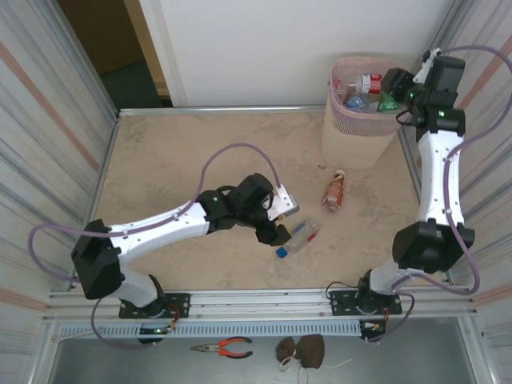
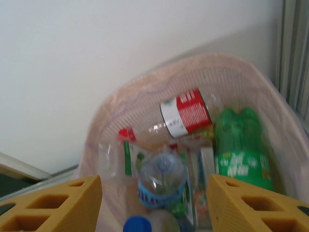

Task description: Put the plastic bottles in the bin

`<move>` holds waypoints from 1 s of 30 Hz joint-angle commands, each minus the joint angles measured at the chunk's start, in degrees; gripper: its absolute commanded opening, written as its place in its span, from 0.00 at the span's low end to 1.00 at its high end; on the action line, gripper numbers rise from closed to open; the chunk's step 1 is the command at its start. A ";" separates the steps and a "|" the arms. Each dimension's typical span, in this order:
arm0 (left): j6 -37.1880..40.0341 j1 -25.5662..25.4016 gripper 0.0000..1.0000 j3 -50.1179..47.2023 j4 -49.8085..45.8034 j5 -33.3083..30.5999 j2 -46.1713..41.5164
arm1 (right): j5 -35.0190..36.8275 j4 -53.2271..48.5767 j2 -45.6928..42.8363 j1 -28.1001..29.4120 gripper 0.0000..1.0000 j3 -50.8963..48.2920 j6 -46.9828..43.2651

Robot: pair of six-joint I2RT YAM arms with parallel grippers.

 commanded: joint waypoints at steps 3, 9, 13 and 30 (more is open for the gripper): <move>-4.05 -3.62 0.63 -0.47 -3.47 -2.93 4.79 | 0.15 2.14 -8.76 0.22 0.59 -8.75 2.02; -7.58 -5.60 0.63 -2.12 -3.23 -4.86 10.17 | 0.23 1.05 -15.75 0.23 0.59 -15.97 2.12; -8.45 -6.11 0.63 -2.13 -3.51 -6.27 13.51 | 0.02 -0.22 -18.81 0.13 0.59 -19.08 1.95; -8.08 -6.05 0.44 0.94 -2.99 -6.35 21.86 | -0.65 -2.04 -22.54 0.13 0.59 -21.80 2.03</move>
